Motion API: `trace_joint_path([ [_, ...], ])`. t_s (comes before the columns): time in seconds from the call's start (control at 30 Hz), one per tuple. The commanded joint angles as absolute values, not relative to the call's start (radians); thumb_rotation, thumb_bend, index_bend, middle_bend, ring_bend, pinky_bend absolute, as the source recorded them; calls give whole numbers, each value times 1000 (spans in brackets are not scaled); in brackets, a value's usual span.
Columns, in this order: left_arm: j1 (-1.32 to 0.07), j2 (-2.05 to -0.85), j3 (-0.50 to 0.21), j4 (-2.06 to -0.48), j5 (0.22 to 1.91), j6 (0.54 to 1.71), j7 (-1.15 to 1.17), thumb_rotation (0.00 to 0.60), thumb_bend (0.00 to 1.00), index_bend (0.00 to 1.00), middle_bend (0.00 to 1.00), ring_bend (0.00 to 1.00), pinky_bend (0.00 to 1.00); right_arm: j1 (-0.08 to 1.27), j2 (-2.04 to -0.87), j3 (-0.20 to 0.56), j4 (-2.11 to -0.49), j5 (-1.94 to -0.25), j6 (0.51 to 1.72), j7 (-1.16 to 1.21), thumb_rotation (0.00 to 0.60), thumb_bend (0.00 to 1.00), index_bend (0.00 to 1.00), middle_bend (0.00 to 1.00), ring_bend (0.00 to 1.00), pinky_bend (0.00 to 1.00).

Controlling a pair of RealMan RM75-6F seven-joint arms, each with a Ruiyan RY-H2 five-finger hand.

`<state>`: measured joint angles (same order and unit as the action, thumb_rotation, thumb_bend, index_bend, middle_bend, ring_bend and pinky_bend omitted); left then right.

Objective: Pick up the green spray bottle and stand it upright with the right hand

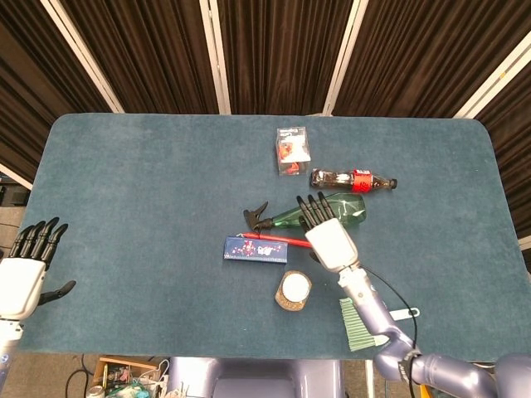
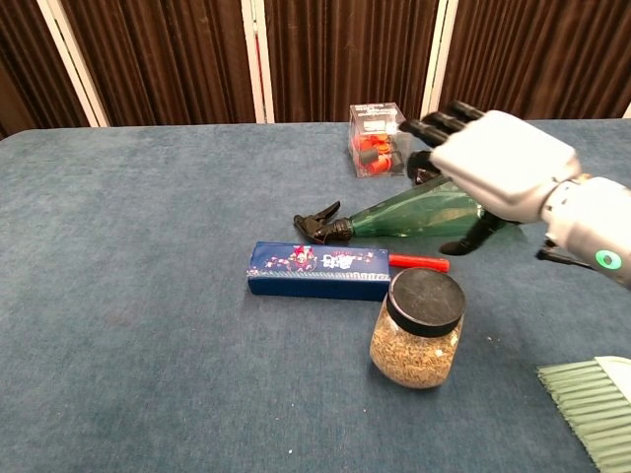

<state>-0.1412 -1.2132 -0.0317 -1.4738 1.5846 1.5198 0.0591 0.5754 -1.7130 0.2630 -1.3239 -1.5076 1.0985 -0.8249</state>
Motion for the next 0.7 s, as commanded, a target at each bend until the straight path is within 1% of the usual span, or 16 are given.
trace_joint_path([
  [0.03,-145,-1213,-38,-1472,1570,1508,59,600,40,0,0,0,81,608,-1736,276,-1308,-1493,1082,-876,600,178,281,0,0,0],
  [0.23,-150,-1217,-46,-1467,1539,1484,73,600,41,0,0,0,81,666,-1784,290,-1243,-1437,1019,-948,600,178,285,0,0,0],
  [0.47,-155,-1226,-59,-1468,1502,1462,101,600,41,0,0,0,81,738,-1841,287,-1120,-1417,963,-941,600,200,300,0,0,0],
  [0.57,-157,-1228,-64,-1468,1487,1453,111,600,41,0,0,0,81,759,-1857,283,-1073,-1412,947,-937,600,220,300,0,0,0],
  [0.7,-160,-1231,-70,-1467,1467,1442,119,600,41,0,0,0,81,783,-1873,282,-1020,-1395,926,-926,600,223,303,0,0,0],
])
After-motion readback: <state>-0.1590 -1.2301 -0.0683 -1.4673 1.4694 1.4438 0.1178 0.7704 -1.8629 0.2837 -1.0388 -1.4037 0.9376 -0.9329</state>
